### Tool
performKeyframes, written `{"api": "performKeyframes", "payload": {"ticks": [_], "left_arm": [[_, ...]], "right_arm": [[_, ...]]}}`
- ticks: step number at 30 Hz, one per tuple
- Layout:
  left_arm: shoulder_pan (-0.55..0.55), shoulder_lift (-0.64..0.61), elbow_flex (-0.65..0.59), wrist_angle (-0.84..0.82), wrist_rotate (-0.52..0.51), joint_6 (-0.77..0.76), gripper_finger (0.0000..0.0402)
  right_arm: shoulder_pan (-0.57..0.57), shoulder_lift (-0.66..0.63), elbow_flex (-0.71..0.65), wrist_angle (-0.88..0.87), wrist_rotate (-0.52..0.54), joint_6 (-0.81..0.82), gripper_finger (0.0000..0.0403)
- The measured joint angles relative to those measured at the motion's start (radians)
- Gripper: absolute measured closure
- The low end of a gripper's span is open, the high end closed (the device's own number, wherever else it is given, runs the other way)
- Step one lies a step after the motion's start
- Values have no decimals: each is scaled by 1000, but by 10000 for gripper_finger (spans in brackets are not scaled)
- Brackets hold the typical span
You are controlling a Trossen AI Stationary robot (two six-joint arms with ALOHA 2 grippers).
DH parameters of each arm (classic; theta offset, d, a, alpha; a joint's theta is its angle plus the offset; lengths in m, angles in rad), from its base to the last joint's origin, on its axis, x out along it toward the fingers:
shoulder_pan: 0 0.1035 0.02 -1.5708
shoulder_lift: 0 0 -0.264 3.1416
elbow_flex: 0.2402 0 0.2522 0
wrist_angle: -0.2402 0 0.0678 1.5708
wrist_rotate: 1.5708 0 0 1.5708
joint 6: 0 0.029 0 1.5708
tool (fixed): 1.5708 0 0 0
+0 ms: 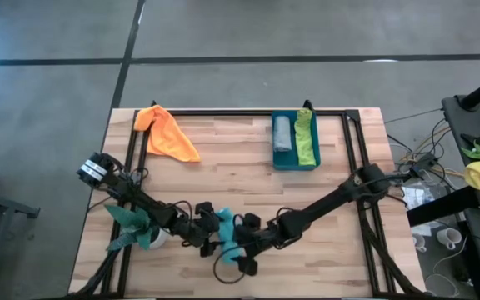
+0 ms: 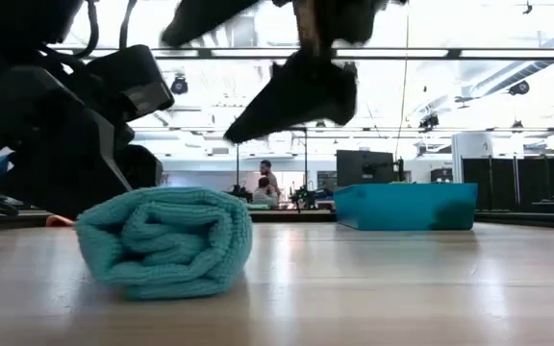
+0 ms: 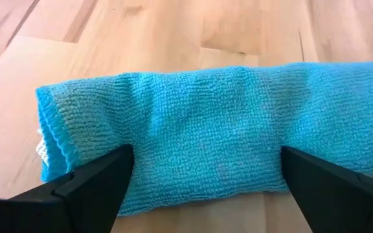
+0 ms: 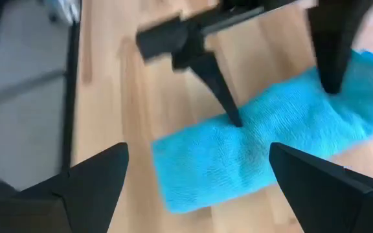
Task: Roll microfiber towels into tight, uniform cylinder then place into a basket
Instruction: Roll the blue towel
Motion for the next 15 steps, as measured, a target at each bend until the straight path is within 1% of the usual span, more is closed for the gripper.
{"api": "performKeyframes", "payload": {"ticks": [4, 7, 8, 12, 13, 15], "left_arm": [[3, 0, 3, 1, -4, -1, 25], [3, 0, 10, 0, -5, -2, 25], [3, 0, 11, 0, -4, -1, 25], [3, 0, 14, 3, 4, 1, 25], [3, 0, 14, 6, 14, -2, 25], [4, -2, 16, 11, 38, -31, 25]], "right_arm": [[31, -70, 2, -18, 2, 256, 33], [65, -89, 2, -12, 8, 380, 33], [79, -95, 1, -14, 31, 410, 33], [139, -106, 1, -24, 226, 492, 33], [149, -106, 1, -36, 257, 510, 33], [158, -106, 1, -82, 273, 568, 33]]}}
